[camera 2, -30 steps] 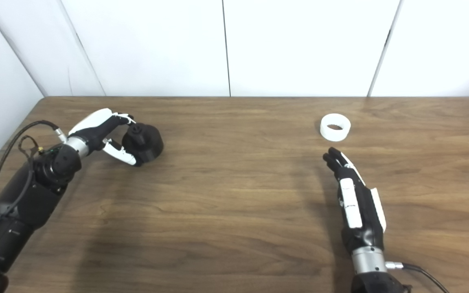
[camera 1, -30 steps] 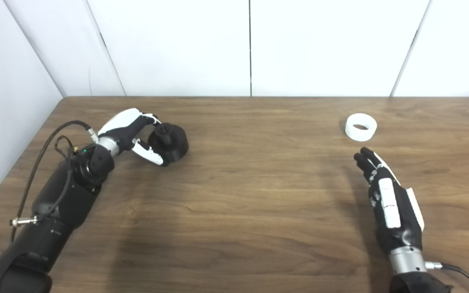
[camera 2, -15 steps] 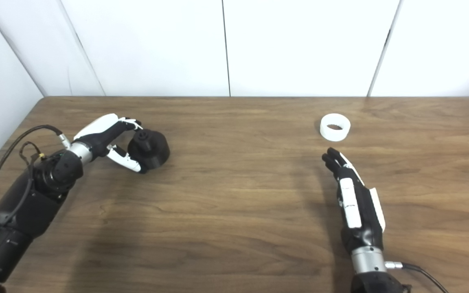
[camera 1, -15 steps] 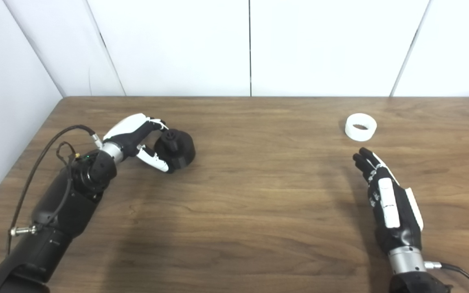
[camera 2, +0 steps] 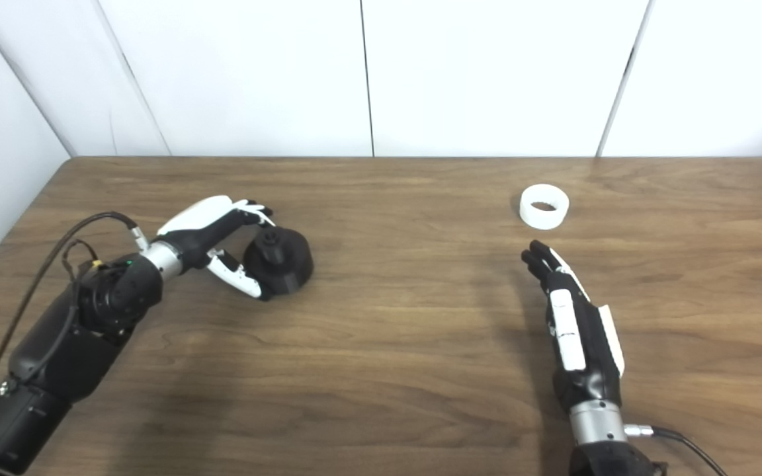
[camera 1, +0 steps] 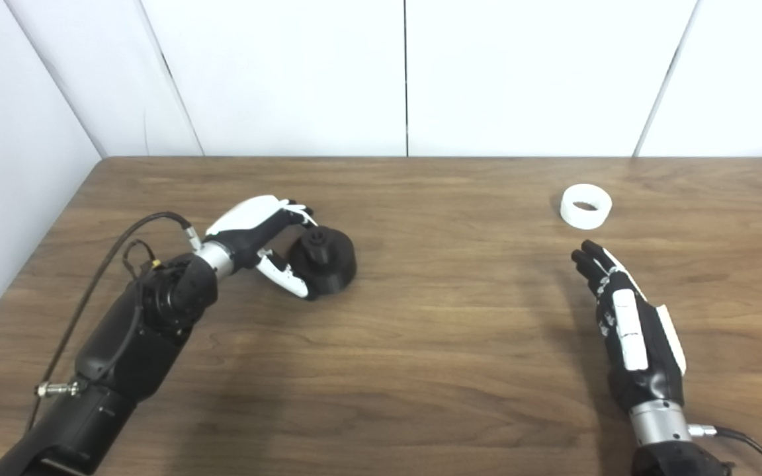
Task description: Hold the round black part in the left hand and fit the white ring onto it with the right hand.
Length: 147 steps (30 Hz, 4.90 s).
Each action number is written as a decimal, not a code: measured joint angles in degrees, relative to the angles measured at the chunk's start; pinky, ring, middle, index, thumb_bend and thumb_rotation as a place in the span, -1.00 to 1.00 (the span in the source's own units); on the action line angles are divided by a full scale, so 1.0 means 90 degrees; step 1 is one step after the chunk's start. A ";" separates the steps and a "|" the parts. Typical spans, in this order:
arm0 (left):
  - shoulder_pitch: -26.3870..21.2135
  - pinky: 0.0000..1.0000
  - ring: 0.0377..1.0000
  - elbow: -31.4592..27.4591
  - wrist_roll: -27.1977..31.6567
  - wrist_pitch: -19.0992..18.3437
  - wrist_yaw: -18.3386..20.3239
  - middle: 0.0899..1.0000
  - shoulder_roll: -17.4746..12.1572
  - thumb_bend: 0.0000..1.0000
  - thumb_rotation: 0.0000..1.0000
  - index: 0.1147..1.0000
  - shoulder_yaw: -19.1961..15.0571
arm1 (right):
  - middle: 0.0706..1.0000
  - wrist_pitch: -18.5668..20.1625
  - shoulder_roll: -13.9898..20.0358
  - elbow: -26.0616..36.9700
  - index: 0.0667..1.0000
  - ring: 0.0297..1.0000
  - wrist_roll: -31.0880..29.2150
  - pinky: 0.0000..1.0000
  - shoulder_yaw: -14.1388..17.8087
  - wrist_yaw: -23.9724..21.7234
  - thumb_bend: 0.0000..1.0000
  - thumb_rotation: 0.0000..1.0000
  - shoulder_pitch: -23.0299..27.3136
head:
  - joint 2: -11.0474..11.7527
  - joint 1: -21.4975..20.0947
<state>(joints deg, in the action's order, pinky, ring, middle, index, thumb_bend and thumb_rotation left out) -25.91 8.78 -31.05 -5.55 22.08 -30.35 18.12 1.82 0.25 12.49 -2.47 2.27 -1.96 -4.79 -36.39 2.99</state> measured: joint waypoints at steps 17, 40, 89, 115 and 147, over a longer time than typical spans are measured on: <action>0.0252 0.87 1.00 -0.0946 -0.0072 0.0180 0.0566 0.87 0.0245 0.66 -0.47 0.20 0.0395 | 0.71 0.0001 -0.0002 0.0000 0.72 0.85 0.0075 1.00 -0.0027 -0.0007 0.12 0.86 -0.0001 | -0.0029 0.0000; 0.0835 0.84 1.00 -0.1892 -0.0058 0.0421 0.0900 0.88 0.0508 0.68 -0.44 0.18 0.0684 | 0.73 0.0140 0.0006 0.0161 0.73 0.89 -0.0070 1.00 0.0038 -0.0007 0.20 0.84 0.0003 | -0.0117 -0.0010; 0.0913 0.86 1.00 -0.1986 -0.0056 0.0444 0.1081 0.89 0.0651 0.65 -0.52 0.19 0.0663 | 0.83 0.1442 0.2789 -0.4083 0.44 0.94 0.3438 0.80 -0.1698 -0.0807 0.70 -0.30 0.4688 | -0.0088 -0.0098; 0.0930 0.99 1.00 -0.1973 -0.0073 0.0492 0.1048 0.87 0.0660 0.67 -0.46 0.18 0.0665 | 0.81 0.1448 0.2916 -0.4318 0.48 0.98 0.3556 0.89 -0.1783 -0.1089 0.70 -0.23 0.4859 | -0.0029 -0.0088; 0.0950 1.00 1.00 -0.1963 -0.0293 0.0741 0.1006 0.85 0.0664 0.70 -0.40 0.17 0.0719 | 0.75 0.1448 0.2833 -0.4540 0.49 0.93 0.3430 0.85 -0.1764 -0.1148 0.69 -0.23 0.5140 | -0.0010 -0.0039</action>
<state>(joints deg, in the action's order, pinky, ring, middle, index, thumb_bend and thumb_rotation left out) -17.36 -8.89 -33.69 1.13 31.13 -24.37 24.59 14.85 25.75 -28.37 28.40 -13.60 -12.29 41.47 -36.47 2.64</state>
